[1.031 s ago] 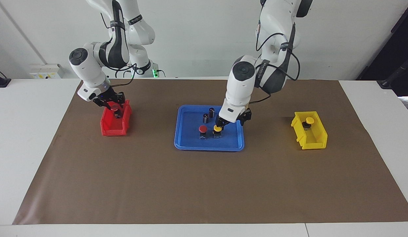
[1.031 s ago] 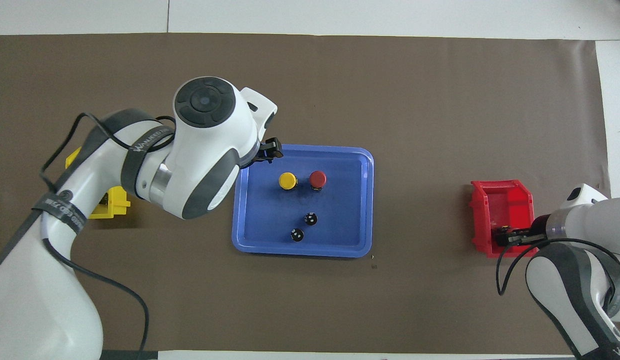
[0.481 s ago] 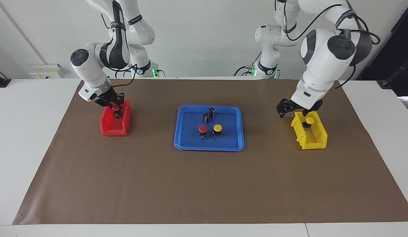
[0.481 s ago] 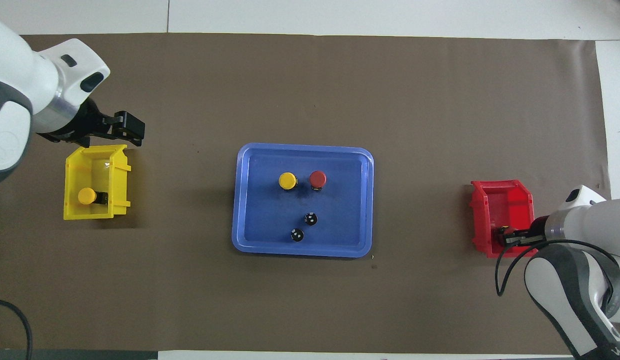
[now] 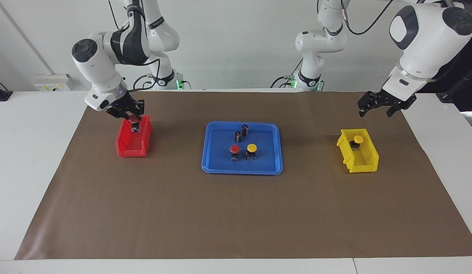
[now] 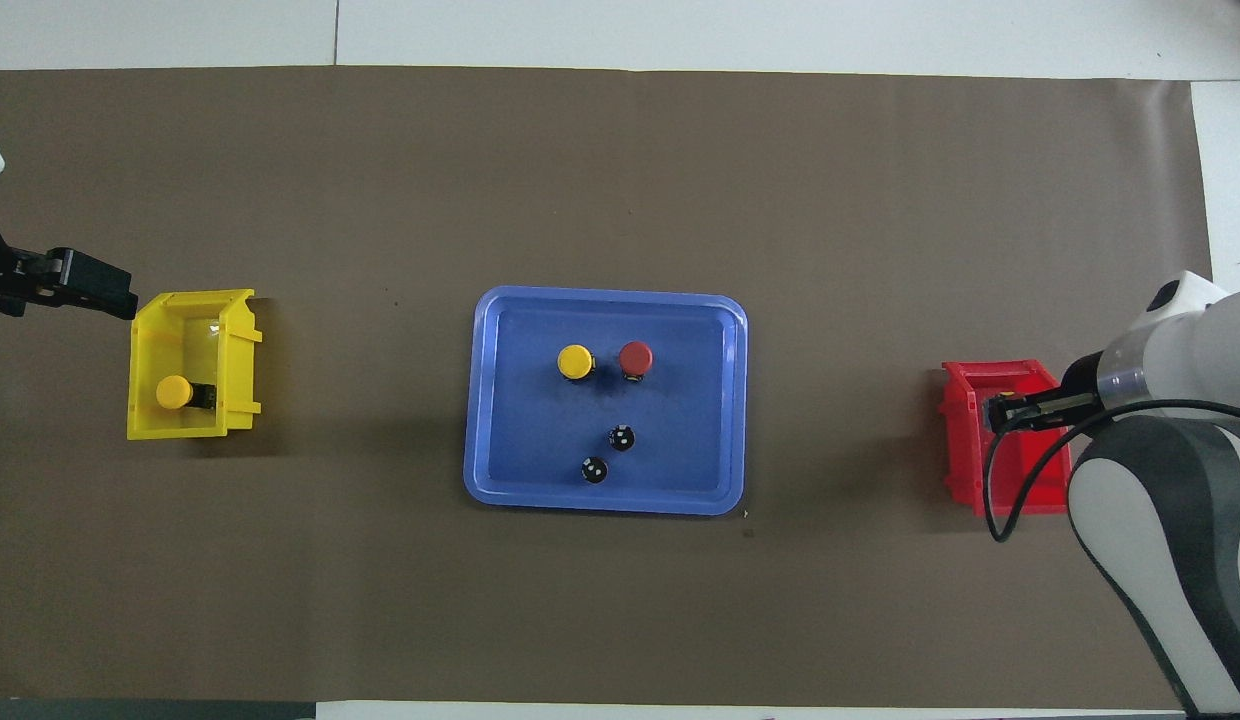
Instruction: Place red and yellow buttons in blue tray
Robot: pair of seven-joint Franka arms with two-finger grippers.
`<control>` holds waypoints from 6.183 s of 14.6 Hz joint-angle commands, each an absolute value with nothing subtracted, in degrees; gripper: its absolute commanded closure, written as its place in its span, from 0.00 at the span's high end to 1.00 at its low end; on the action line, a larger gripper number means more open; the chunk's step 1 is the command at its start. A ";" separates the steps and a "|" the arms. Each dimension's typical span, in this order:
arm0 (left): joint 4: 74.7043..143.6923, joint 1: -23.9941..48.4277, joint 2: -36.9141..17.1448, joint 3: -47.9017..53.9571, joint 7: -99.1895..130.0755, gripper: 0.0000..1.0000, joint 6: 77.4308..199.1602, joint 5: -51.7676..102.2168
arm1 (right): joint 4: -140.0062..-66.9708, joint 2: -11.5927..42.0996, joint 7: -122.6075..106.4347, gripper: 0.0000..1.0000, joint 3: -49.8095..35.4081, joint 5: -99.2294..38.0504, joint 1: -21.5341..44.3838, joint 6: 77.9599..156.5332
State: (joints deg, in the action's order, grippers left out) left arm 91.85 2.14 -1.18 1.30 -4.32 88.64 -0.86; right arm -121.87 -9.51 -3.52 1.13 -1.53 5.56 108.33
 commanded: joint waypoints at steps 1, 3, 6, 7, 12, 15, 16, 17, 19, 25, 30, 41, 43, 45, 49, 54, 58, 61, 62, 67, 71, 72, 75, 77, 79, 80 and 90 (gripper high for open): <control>91.93 1.67 0.53 1.49 -6.41 1.00 86.40 -0.88 | -115.67 -3.26 7.08 0.22 0.97 -2.72 13.07 111.24; 92.02 1.67 1.05 1.32 -7.47 1.00 86.22 -0.97 | -113.83 1.03 10.18 0.22 0.97 -6.31 17.03 116.25; 92.28 1.58 1.23 0.88 -7.65 1.00 86.92 -0.97 | -108.47 8.42 17.99 0.21 0.97 -7.12 22.66 120.93; 93.76 1.23 1.93 0.36 -7.99 1.00 88.32 -0.97 | -106.98 10.70 19.58 0.20 0.97 -7.29 23.72 121.98; 112.67 -3.43 6.07 0.26 -9.67 1.00 108.79 -0.97 | -106.70 14.59 21.79 0.21 0.62 -12.48 26.37 124.81; 113.29 -3.60 3.26 0.26 -9.23 0.88 111.26 -0.97 | -108.01 14.94 21.88 0.21 0.62 -15.12 26.37 125.33; 114.42 -3.60 2.90 0.26 -9.14 0.82 112.31 -0.97 | -108.71 15.12 21.88 0.21 0.62 -15.29 26.37 125.68; 116.17 -3.60 2.90 0.26 -8.71 0.75 113.98 -0.97 | -108.81 15.38 21.88 0.21 0.62 -15.38 26.37 125.68; 120.13 -2.82 2.99 0.26 -6.16 0.68 117.67 -0.97 | -109.86 15.73 21.80 0.25 0.62 -15.29 26.46 125.77; 127.34 -3.07 2.64 0.26 -5.54 0.62 124.97 -0.97 | -109.16 16.26 21.71 0.73 0.62 -14.68 26.54 124.98; 130.07 -3.51 2.11 0.26 -5.62 0.62 128.67 -0.97 | -104.17 13.28 21.62 1.00 1.32 -5.49 24.88 118.24; 129.83 -4.39 1.41 0.18 -5.45 0.01 129.74 -0.97 | -87.80 5.90 13.55 1.00 1.32 3.34 5.98 91.33; 122.91 -3.61 0.70 0.18 -5.19 0.01 122.30 -1.05 | -87.72 3.79 9.95 1.00 1.14 3.16 3.27 89.40; 113.17 -3.34 0.97 0.44 -5.19 0.02 111.07 -1.05 | -86.06 3.25 6.79 1.00 1.14 3.43 0.98 86.59; 101.52 4.27 -0.35 0.97 4.70 0.01 100.02 -0.97 | -85.15 2.03 -0.35 1.00 2.89 4.04 -1.06 82.53; 103.45 21.33 -4.73 0.97 28.02 0.01 110.38 2.64 | -89.56 -0.26 -3.78 1.00 5.36 3.43 -1.23 82.18; 104.67 25.92 -9.13 1.05 29.17 0.02 116.17 4.48 | -91.58 -0.88 -4.31 1.00 5.45 3.25 -1.32 83.67; 104.85 28.82 -11.86 1.05 30.67 0.01 119.61 4.57 | -91.41 -0.79 -4.22 1.00 5.01 3.43 -1.23 84.72; 104.85 29.52 -12.30 1.05 31.02 0.02 120.32 4.57 | -91.41 -0.88 -4.39 1.00 5.01 3.43 -1.23 84.81; 108.36 31.11 -12.92 1.05 31.90 0.02 123.48 4.57 | -91.76 -1.14 -3.87 1.00 5.01 3.16 -1.76 84.55; 109.51 31.99 -14.59 1.05 33.13 0.02 126.46 4.57 | -91.76 -1.14 -3.78 1.00 5.01 3.16 -1.58 84.81; 109.51 32.51 -15.55 1.05 33.57 0.05 127.61 4.57 | -91.76 -1.14 -3.95 1.00 5.01 3.16 -1.58 84.64; 109.16 32.52 -16.17 0.97 33.57 0.73 127.80 4.57 | -91.85 -1.23 -3.87 1.00 4.92 3.25 -1.15 84.64; 108.72 32.52 -15.91 0.88 33.49 0.96 126.83 4.40 | -91.85 -1.14 -3.78 1.00 4.92 3.16 -1.14 84.64; 106.28 31.74 -14.33 0.53 33.31 1.00 121.15 4.22 | -91.93 -1.23 -3.95 1.00 4.92 3.16 -1.14 84.38; 104.17 31.55 -14.07 0.27 32.96 1.00 117.20 3.96 | -91.93 -1.23 -3.96 1.00 4.83 3.16 -1.06 84.38; 97.56 20.13 -8.44 -2.28 17.32 1.00 101.96 3.61 | -91.93 -1.23 -3.96 1.00 4.83 3.16 -1.05 84.38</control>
